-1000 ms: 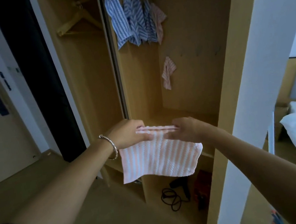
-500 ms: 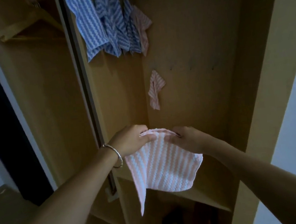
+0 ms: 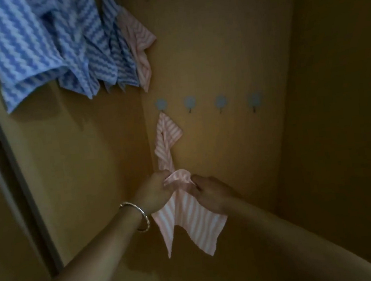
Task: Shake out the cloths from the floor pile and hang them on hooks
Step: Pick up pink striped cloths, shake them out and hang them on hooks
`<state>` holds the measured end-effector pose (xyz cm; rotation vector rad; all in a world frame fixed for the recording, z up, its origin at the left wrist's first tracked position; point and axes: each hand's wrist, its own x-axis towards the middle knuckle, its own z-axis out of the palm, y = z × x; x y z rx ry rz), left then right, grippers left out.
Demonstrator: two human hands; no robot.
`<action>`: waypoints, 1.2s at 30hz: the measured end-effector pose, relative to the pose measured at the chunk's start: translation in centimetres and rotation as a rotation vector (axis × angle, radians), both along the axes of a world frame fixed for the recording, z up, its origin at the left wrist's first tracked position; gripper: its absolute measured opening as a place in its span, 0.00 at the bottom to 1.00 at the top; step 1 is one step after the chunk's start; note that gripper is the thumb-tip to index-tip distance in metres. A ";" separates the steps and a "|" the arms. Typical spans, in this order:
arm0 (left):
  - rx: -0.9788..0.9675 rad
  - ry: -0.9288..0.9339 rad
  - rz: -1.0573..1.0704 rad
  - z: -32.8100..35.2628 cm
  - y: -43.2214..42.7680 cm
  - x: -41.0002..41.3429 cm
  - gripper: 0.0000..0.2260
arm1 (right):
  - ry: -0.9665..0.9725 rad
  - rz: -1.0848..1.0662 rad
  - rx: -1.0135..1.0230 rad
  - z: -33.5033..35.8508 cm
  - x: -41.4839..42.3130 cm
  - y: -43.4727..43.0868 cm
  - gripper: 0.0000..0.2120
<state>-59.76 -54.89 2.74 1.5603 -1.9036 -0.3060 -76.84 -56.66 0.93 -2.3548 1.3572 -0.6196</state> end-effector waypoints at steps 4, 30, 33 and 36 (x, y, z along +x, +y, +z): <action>0.026 0.032 0.056 0.2 -4.8 1.0 0.13 | -0.141 0.015 0.061 0.6 0.8 -5.6 0.20; -0.062 0.217 -0.177 3.6 -25.2 -1.1 0.20 | -0.298 -0.171 -0.006 6.1 -1.3 -21.1 0.22; -0.090 0.238 -0.155 3.9 -26.4 -1.4 0.23 | -0.313 -0.185 -0.006 6.3 -1.4 -22.4 0.24; -0.142 0.239 -0.127 4.7 -27.7 -1.3 0.23 | -0.333 -0.197 -0.044 7.0 -1.1 -24.3 0.25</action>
